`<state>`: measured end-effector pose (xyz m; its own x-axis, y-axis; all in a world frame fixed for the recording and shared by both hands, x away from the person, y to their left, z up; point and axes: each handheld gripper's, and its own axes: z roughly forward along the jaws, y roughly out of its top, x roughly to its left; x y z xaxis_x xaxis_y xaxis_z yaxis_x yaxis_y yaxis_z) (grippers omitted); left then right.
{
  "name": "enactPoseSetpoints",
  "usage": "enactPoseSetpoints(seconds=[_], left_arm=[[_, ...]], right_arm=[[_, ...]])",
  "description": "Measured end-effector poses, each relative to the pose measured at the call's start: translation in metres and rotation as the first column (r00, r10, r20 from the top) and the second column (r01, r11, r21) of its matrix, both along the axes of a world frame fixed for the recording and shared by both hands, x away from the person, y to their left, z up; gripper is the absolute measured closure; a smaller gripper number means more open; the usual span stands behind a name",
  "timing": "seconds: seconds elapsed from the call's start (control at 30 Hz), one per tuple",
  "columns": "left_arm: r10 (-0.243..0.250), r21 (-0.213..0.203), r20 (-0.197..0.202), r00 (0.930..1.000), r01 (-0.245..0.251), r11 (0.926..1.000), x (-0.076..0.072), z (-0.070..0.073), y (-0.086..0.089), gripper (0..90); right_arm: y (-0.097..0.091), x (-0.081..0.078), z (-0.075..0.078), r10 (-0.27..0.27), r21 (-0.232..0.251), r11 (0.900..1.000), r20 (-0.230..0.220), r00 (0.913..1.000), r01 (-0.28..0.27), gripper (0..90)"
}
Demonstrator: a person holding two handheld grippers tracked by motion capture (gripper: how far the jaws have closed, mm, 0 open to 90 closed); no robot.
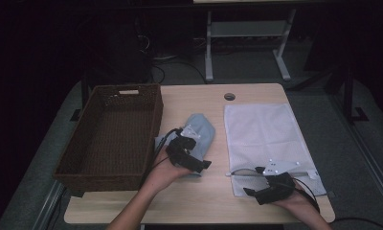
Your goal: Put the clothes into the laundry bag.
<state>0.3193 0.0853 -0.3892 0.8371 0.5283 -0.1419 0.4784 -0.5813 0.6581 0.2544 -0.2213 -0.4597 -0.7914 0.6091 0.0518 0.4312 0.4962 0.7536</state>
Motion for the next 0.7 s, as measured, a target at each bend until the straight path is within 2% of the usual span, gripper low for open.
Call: enactPoseSetpoints(seconds=[0.37, 0.47, 0.53, 0.63, 0.7], left_arm=[[-0.071, -0.007, -0.027, 0.9971, 0.071, 0.9974, -0.033, -0.040, -0.020, 12.0], [-0.085, 0.013, -0.010, 0.9964, 0.085, 0.9963, -0.041, -0.048, -0.020, 12.0], [-0.086, 0.004, 0.001, 0.9963, 0.086, 0.9963, -0.047, -0.052, -0.018, 12.0], [-0.081, -0.006, 0.015, 0.9966, 0.081, 0.9967, -0.049, -0.055, -0.015, 12.0], [-0.091, 0.012, 0.035, 0.9953, 0.090, 0.9958, -0.050, -0.057, -0.013, 12.0]], right_arm=[[-0.010, -0.008, -0.001, -0.052, -0.004, 0.9986, 0.004, 0.9986, 0.052, 12.2], [-0.012, -0.008, 0.000, -0.069, -0.006, 0.9976, 0.013, 0.9975, 0.069, 12.2], [-0.013, -0.007, 0.000, -0.080, -0.003, 0.9968, 0.012, 0.9968, 0.080, 12.2], [-0.012, -0.006, 0.000, -0.088, -0.010, 0.9961, 0.013, 0.9961, 0.088, 12.2], [-0.011, -0.004, 0.003, -0.104, -0.012, 0.9945, 0.018, 0.9944, 0.104, 13.1]])
